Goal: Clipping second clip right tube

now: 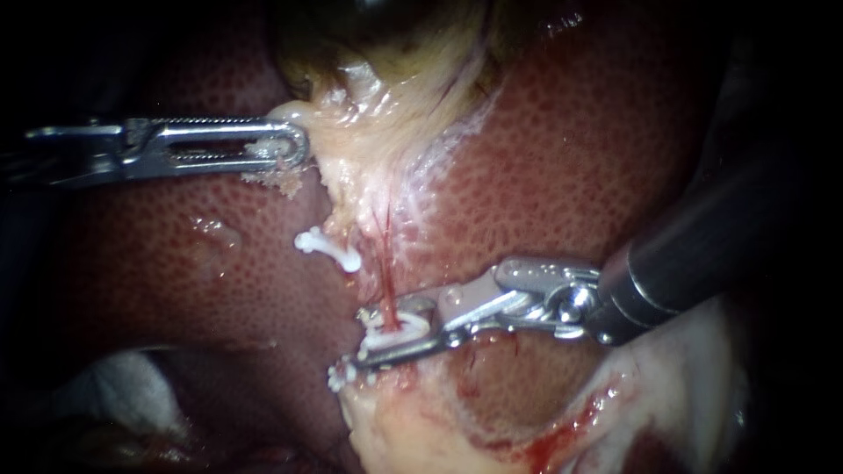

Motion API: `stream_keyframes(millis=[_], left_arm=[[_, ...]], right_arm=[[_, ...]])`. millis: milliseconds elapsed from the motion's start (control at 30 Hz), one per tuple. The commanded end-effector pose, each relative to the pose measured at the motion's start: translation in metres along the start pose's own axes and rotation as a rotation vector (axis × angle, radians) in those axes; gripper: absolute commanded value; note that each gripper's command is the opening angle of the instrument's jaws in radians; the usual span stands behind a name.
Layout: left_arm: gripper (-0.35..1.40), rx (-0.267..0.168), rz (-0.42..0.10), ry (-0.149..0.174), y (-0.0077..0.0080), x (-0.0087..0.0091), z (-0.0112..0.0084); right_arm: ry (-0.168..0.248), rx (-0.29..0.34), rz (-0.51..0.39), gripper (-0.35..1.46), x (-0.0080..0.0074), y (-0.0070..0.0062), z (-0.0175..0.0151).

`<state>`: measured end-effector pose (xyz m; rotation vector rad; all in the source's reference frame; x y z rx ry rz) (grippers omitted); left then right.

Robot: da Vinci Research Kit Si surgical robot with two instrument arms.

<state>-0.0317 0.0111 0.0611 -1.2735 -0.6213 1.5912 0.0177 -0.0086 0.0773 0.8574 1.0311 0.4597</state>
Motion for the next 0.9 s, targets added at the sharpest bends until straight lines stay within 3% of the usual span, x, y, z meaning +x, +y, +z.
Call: stream_keyframes(millis=[33, 133, 333, 467, 900], left_arm=[[-0.35, 0.000, 0.000, 0.000, 0.0000, 0.0000, 0.0000], [-0.35, 0.000, 0.000, 0.000, -0.0001, 0.0000, 0.0000], [-0.35, 0.000, 0.000, 0.000, -0.0002, 0.0000, 0.0000], [-0.35, 0.000, 0.000, 0.000, -0.0003, 0.0000, 0.0000], [-0.35, 0.000, 0.001, 0.000, -0.0004, -0.0001, 0.0001]], right_arm=[[-0.002, 0.002, 0.025, -0.09, 0.0000, 0.0000, -0.0001], [-0.001, 0.004, 0.072, -0.35, -0.0001, 0.0000, -0.0003], [-0.003, 0.004, 0.118, -0.35, -0.0005, 0.0001, -0.0008], [-0.022, 0.001, 0.118, -0.35, -0.0006, -0.0002, -0.0009], [-0.023, 0.004, 0.118, -0.35, -0.0006, -0.0002, -0.0010]])
